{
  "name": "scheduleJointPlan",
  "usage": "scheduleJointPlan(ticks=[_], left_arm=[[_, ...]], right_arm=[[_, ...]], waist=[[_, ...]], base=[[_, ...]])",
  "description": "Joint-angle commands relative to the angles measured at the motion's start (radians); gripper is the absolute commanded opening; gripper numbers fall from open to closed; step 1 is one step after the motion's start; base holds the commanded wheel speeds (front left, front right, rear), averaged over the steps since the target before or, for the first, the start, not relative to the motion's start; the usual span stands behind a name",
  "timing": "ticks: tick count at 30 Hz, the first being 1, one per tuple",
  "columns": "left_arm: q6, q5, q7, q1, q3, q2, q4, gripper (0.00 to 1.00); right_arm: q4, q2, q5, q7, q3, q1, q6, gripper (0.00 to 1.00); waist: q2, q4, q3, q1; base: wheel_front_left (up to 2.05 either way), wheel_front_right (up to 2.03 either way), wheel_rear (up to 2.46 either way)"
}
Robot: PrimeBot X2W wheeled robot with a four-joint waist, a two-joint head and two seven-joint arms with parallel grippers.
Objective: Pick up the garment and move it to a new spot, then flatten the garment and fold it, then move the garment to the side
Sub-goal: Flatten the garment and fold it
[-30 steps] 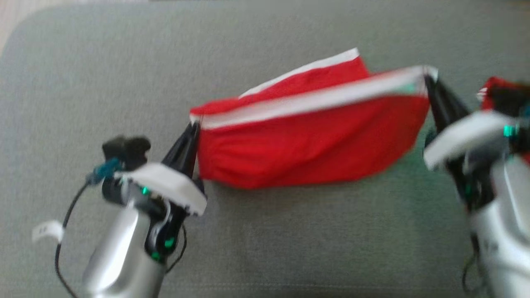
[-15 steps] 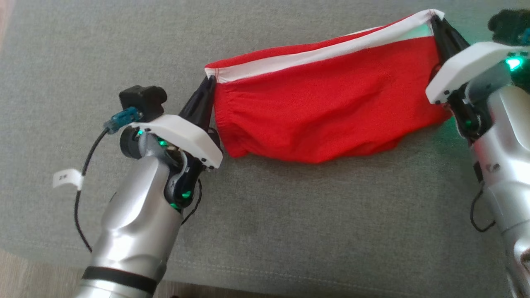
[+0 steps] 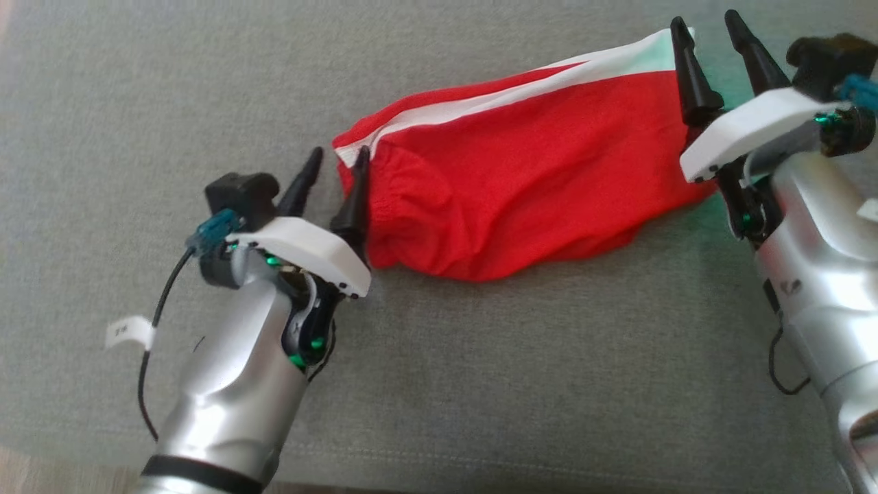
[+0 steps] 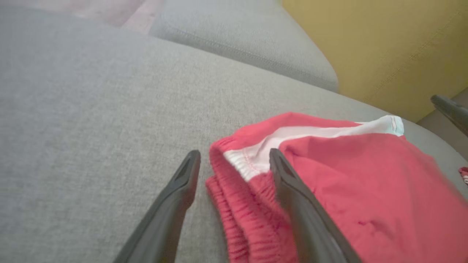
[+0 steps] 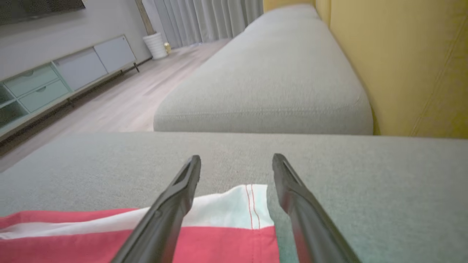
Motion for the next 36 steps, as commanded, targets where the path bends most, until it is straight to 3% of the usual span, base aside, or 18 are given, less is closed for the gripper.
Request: scheduleJointPlan(ticks=[1, 7, 14, 22, 29, 36], left_arm=[[0.025, 0.025, -0.018, 0.006, 0.042, 0.035, -0.052, 1.00], [0.103, 0.110, -0.027, 0.079, 0.123, 0.063, -0.248, 1.00], [0.138, 0.219, -0.028, 0.169, 0.171, 0.098, -0.409, 1.00], [0.151, 0.275, -0.028, 0.260, 0.155, 0.124, -0.413, 1.00], [0.157, 0.291, -0.028, 0.297, 0.143, 0.138, -0.394, 1.00], [0.162, 0.294, -0.028, 0.308, 0.139, 0.137, -0.392, 1.00]], right_arm=[[-0.045, -0.002, -0.010, -0.029, 0.014, 0.022, 0.007, 1.00], [-0.180, -0.023, -0.092, -0.059, -0.069, 0.128, 0.007, 1.00], [-0.433, 0.014, -0.230, -0.057, -0.247, 0.358, 0.007, 1.00], [-0.760, 0.101, -0.359, 0.099, -0.382, 0.656, 0.007, 1.00], [-0.908, 0.137, -0.403, 0.181, -0.417, 0.762, 0.007, 1.00], [-0.975, 0.146, -0.419, 0.228, -0.429, 0.804, 0.007, 1.00]], waist=[[0.0000, -0.019, -0.020, 0.0000], [0.0000, -0.061, -0.058, 0.0000], [0.0000, -0.102, -0.093, 0.0000], [0.0000, -0.123, -0.132, 0.0000], [0.0000, -0.128, -0.143, 0.0000], [0.0000, -0.120, -0.152, 0.0000]], base=[[0.00, 0.00, 0.00], [0.00, 0.00, 0.00], [0.00, 0.00, 0.00], [0.00, 0.00, 0.00], [0.00, 0.00, 0.00], [0.00, 0.00, 0.00]])
